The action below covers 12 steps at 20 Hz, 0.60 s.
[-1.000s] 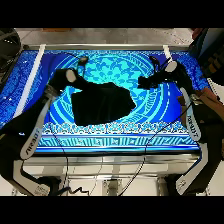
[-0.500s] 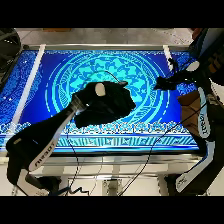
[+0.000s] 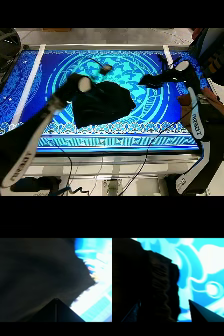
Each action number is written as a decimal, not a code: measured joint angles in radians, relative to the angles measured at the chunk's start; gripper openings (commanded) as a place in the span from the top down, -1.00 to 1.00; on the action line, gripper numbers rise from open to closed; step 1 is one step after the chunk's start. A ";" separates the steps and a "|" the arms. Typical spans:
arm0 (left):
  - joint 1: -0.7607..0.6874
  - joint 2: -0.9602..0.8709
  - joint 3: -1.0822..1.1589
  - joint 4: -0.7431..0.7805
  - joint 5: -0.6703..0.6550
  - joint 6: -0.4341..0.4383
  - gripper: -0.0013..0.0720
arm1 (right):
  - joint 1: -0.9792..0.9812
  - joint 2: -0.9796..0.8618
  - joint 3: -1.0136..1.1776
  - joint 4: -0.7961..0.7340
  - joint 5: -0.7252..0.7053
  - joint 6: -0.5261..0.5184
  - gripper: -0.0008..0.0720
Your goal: Fold the clothes and pants, and hang the long-sleeved shirts on hangers.
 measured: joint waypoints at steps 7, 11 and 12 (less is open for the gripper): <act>0.182 0.113 -0.002 0.160 -0.023 -0.083 0.91 | 0.235 -0.003 0.000 -0.194 -0.091 -0.003 -0.91; 0.195 0.122 -0.002 0.172 -0.045 -0.090 0.91 | 0.296 -0.003 0.000 -0.328 -0.113 0.049 -0.91; 0.195 0.122 -0.002 0.173 -0.046 -0.091 0.91 | 0.303 -0.004 0.000 -0.347 -0.116 0.062 -0.91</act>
